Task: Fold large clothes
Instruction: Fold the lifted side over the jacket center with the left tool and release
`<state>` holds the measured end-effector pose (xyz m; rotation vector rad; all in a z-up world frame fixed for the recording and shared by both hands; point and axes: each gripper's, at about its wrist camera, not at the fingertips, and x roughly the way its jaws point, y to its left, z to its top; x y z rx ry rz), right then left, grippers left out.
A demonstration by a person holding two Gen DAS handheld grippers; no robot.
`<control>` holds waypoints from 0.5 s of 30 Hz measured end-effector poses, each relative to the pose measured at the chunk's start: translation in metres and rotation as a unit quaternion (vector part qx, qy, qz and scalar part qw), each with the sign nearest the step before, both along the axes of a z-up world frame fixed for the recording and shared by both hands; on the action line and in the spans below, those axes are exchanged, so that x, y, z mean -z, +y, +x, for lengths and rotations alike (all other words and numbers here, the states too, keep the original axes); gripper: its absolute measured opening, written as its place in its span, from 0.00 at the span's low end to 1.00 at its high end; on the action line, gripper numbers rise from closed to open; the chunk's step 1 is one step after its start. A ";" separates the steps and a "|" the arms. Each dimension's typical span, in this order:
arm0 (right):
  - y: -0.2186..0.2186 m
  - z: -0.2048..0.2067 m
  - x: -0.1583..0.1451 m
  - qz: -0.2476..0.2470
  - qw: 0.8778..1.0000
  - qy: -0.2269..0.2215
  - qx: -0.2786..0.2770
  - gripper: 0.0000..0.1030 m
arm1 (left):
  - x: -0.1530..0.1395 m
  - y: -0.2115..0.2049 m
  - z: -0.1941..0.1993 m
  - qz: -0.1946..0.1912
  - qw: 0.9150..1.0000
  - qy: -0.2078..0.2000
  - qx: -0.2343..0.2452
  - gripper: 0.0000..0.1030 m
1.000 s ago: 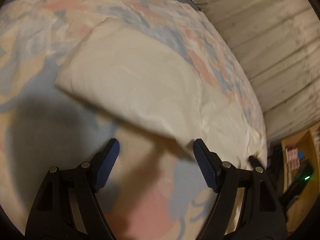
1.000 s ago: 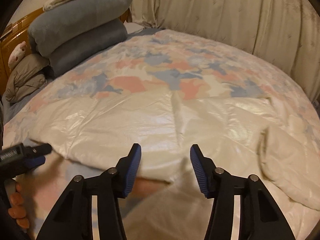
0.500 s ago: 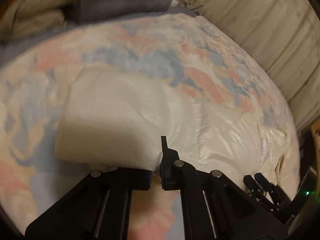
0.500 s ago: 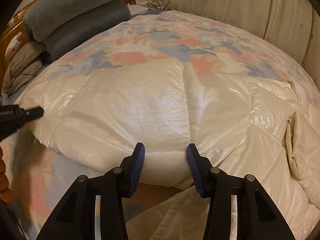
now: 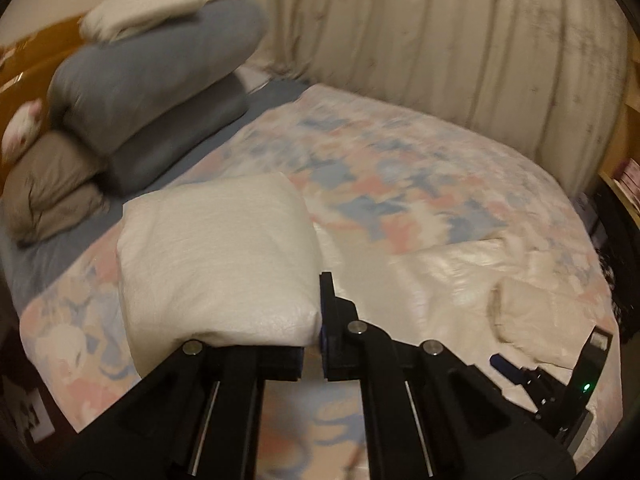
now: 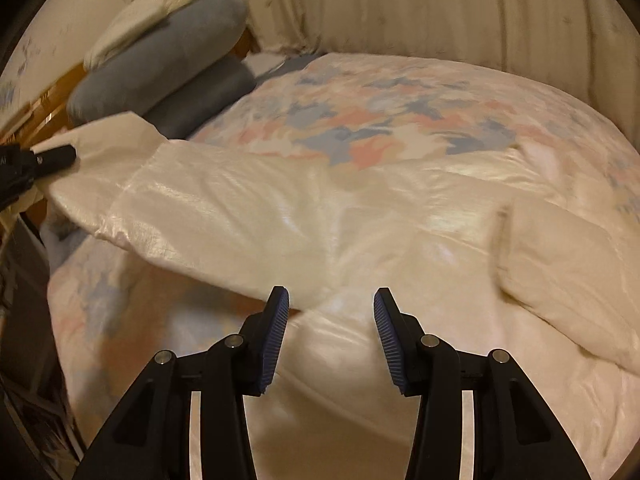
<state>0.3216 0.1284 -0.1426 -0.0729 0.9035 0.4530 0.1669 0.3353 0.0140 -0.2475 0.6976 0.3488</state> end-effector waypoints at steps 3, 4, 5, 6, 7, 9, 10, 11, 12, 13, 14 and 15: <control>-0.056 -0.010 -0.014 0.013 0.999 -0.003 0.034 0.43 | -0.023 -0.049 0.015 0.018 0.999 -0.014 0.032 0.03; -0.078 -0.012 -0.018 0.015 0.999 -0.004 0.047 0.43 | -0.028 -0.068 0.021 0.024 0.999 -0.019 0.045 0.03; -0.097 -0.014 -0.022 0.018 0.998 -0.006 0.060 0.43 | -0.032 -0.087 0.028 0.029 0.998 -0.023 0.058 0.03; -0.121 -0.015 -0.026 0.021 0.997 -0.010 0.075 0.43 | -0.035 -0.109 0.036 0.032 0.996 -0.025 0.073 0.03; -0.137 -0.016 -0.029 0.023 0.996 -0.012 0.086 0.43 | -0.037 -0.134 0.046 0.033 0.995 -0.027 0.092 0.03; -0.182 -0.020 -0.035 0.026 0.992 -0.019 0.118 0.43 | -0.034 -0.179 0.066 0.033 0.991 -0.028 0.124 0.03; -0.211 -0.021 -0.039 0.029 0.990 -0.023 0.138 0.43 | -0.031 -0.200 0.076 0.033 0.990 -0.028 0.137 0.03; -0.226 -0.022 -0.041 0.030 0.988 -0.025 0.149 0.43 | -0.026 -0.219 0.085 0.031 0.988 -0.028 0.151 0.03; -0.254 -0.024 -0.044 0.032 0.984 -0.029 0.170 0.43 | -0.018 -0.247 0.098 0.028 0.985 -0.027 0.170 0.03; -0.274 -0.024 -0.044 0.033 0.982 -0.031 0.185 0.43 | -0.010 -0.267 0.108 0.027 0.983 -0.023 0.181 0.03; -0.292 -0.024 -0.045 0.034 0.979 -0.032 0.198 0.43 | 0.001 -0.290 0.119 0.025 0.980 -0.017 0.194 0.03; -0.313 -0.024 -0.044 0.038 0.975 -0.030 0.215 0.43 | 0.011 -0.309 0.127 0.023 0.978 -0.013 0.205 0.03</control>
